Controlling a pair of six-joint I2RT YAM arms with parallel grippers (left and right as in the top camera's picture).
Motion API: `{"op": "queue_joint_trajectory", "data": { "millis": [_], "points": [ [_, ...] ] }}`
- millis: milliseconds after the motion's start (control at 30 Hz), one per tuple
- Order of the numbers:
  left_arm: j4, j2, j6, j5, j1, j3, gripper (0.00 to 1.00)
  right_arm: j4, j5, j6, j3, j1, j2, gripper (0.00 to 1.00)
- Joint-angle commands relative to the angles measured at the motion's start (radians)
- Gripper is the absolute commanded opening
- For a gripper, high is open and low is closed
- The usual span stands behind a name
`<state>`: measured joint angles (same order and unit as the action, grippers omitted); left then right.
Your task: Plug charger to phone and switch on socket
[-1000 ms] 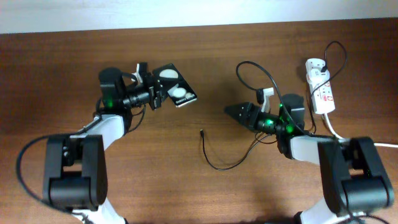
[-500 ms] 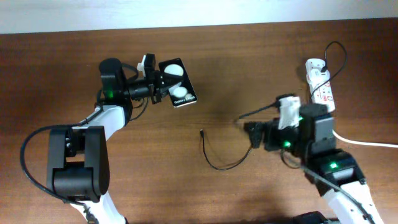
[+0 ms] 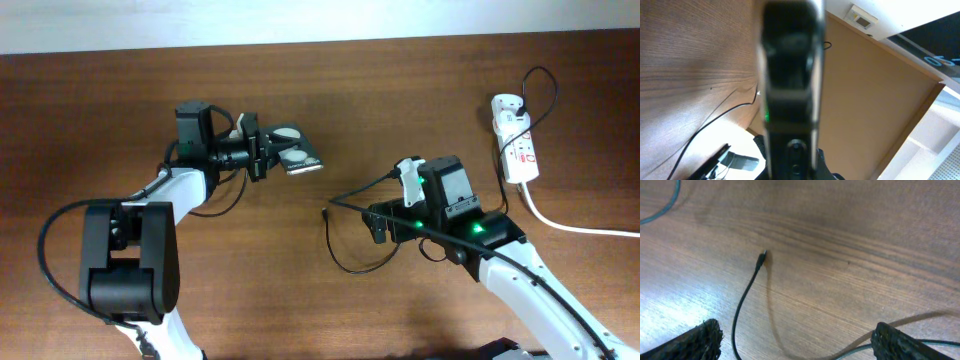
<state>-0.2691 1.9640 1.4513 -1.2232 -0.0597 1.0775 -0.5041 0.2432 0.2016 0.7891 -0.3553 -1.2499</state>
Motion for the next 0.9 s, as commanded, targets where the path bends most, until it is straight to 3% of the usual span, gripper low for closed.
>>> {"op": "queue_joint_trajectory", "data": {
  "millis": [0,133,233,333,433,533,633,800,867],
  "points": [
    [-0.006,0.000,0.064,-0.031,0.001,0.010,0.00,-0.028,0.007,-0.004,0.011,-0.006,-0.020,0.99],
    [-0.145,0.000,0.142,-0.120,0.001,0.010,0.00,-0.041,0.007,-0.003,0.011,-0.006,-0.020,0.99],
    [-0.151,0.000,0.142,-0.121,0.001,0.010,0.00,-0.057,0.007,-0.004,0.011,-0.006,-0.020,0.99],
    [-0.251,0.000,0.142,-0.148,0.001,0.010,0.00,-0.061,-0.035,-0.003,0.011,-0.006,-0.020,0.99],
    [-0.245,0.000,0.153,-0.138,-0.004,0.010,0.00,-0.071,-0.037,-0.003,0.011,-0.006,-0.020,0.99],
    [-0.240,0.002,0.165,-0.023,-0.080,0.010,0.00,-0.115,-0.038,0.002,0.011,0.004,-0.020,0.99],
    [-0.484,0.037,0.383,-0.045,-0.094,0.063,0.00,-0.158,-0.025,0.023,0.011,0.121,-0.020,0.99],
    [-0.478,0.039,0.540,-0.121,-0.093,0.121,0.00,-0.175,-0.011,0.024,0.011,0.149,-0.020,0.99],
    [-0.469,0.039,0.540,-0.134,-0.096,0.120,0.00,-0.184,-0.012,0.024,0.011,0.149,-0.020,0.99]
  ]
}}
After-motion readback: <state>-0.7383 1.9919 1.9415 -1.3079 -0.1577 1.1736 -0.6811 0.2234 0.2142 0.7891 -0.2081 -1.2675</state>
